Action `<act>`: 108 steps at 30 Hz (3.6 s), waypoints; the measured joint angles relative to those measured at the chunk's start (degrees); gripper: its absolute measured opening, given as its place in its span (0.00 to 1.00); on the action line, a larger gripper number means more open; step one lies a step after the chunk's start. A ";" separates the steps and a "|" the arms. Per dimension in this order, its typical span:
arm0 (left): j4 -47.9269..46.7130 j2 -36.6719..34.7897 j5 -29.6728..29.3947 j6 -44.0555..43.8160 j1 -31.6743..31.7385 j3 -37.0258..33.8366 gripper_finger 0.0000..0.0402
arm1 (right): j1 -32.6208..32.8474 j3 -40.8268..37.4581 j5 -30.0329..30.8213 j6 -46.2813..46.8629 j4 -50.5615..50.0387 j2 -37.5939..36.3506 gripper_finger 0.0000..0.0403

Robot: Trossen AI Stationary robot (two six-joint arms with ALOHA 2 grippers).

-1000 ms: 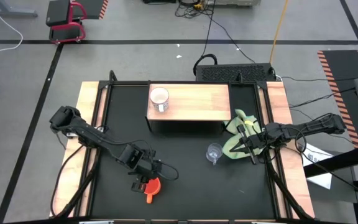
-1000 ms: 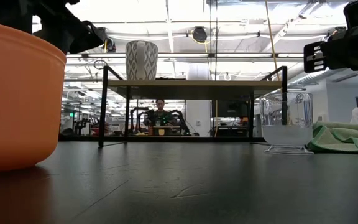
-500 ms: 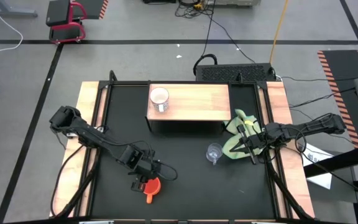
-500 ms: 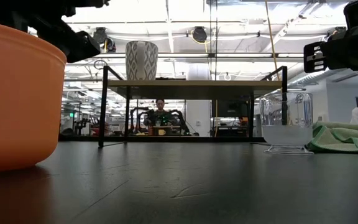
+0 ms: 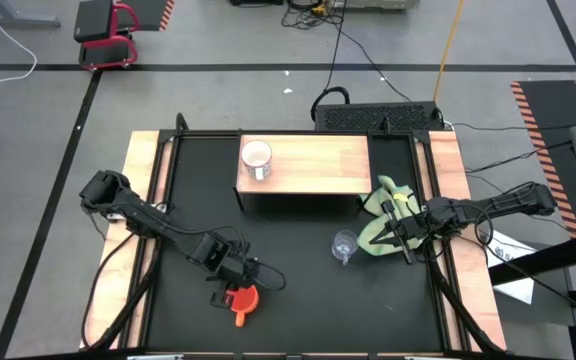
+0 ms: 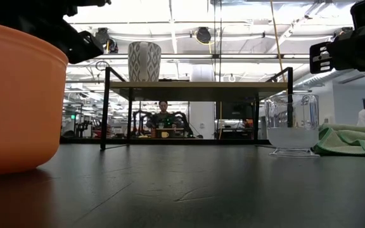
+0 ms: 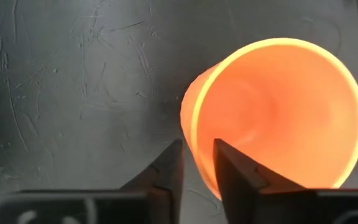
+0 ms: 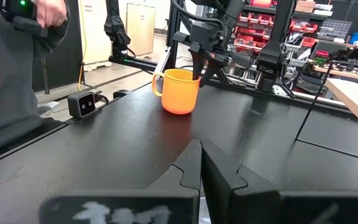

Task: Stack small to large cups/mugs on shelf
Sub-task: Put the orange cup on the shelf

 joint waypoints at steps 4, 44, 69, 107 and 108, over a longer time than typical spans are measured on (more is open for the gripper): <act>-0.19 0.00 -0.02 1.83 0.07 0.00 0.06 | 0.00 0.00 0.00 0.00 0.00 -0.02 0.00; 10.29 -29.51 5.07 9.48 13.67 -20.24 0.01 | 0.00 0.00 -0.02 -0.46 -0.44 0.00 0.00; 36.61 -46.58 5.09 3.29 14.40 -39.58 0.01 | 0.00 0.00 0.00 -0.95 -0.50 -0.01 0.00; 30.90 -26.54 -12.21 13.55 30.25 -3.20 0.01 | 0.00 0.00 -0.02 -1.42 -0.46 0.00 0.00; 30.01 -26.02 -11.82 13.79 30.82 -1.69 0.01 | 0.00 0.00 -0.01 -1.42 -0.46 -0.01 0.00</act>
